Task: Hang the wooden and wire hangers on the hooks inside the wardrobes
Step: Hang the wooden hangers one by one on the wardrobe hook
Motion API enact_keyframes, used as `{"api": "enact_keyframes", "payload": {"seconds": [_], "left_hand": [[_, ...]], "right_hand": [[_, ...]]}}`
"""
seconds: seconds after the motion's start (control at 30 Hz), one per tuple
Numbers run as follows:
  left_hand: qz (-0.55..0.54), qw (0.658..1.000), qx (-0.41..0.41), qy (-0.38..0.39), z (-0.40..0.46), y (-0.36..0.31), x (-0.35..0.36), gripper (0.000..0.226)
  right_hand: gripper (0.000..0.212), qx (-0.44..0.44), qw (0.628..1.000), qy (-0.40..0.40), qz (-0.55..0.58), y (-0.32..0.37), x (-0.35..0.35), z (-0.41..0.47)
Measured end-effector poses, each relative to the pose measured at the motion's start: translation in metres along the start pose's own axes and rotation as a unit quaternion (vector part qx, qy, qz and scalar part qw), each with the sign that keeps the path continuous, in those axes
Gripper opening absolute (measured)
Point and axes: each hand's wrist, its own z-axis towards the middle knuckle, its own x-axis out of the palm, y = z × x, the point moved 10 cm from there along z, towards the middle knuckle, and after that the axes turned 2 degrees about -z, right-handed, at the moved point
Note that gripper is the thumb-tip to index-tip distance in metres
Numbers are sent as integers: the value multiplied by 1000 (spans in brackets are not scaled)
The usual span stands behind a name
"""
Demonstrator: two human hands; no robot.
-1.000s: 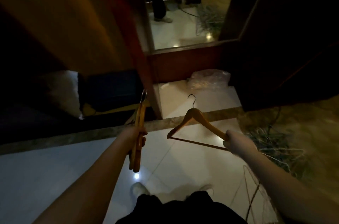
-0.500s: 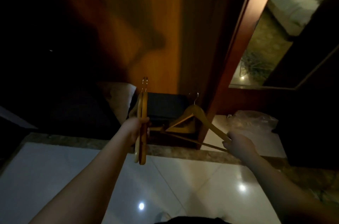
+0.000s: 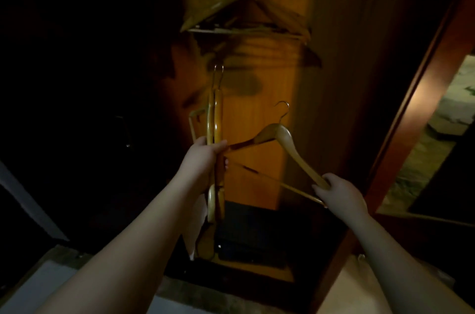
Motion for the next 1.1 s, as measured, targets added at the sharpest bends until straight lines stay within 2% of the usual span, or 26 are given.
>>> {"api": "enact_keyframes", "payload": {"seconds": [0.17, 0.37, 0.53, 0.67, 0.77, 0.9, 1.1], "left_hand": [[4, 994, 101, -37, 53, -67, 2, 27], [16, 982, 178, -67, 115, -134, 1, 27], [6, 968, 233, -95, 145, -174, -3, 23], [-23, 959, 267, -94, 159, -200, -6, 12], [-12, 950, 296, -97, 170, -220, -10, 16], [1, 948, 307, -89, 187, -242, -14, 20], [4, 947, 312, -76, 208, -258, -18, 23]], "right_hand": [[30, -19, 998, -43, 45, 42, -10, 82], [14, -64, 990, -74, 105, 93, -31, 175], [9, -100, 978, -93, 160, 127, -55, 225], [7, -113, 970, -107, 188, 147, -76, 250], [10, -107, 974, -141, 140, 157, -93, 268], [22, -101, 978, -147, 108, 166, -109, 291], [35, -105, 971, -168, 135, 175, -134, 311]]}}
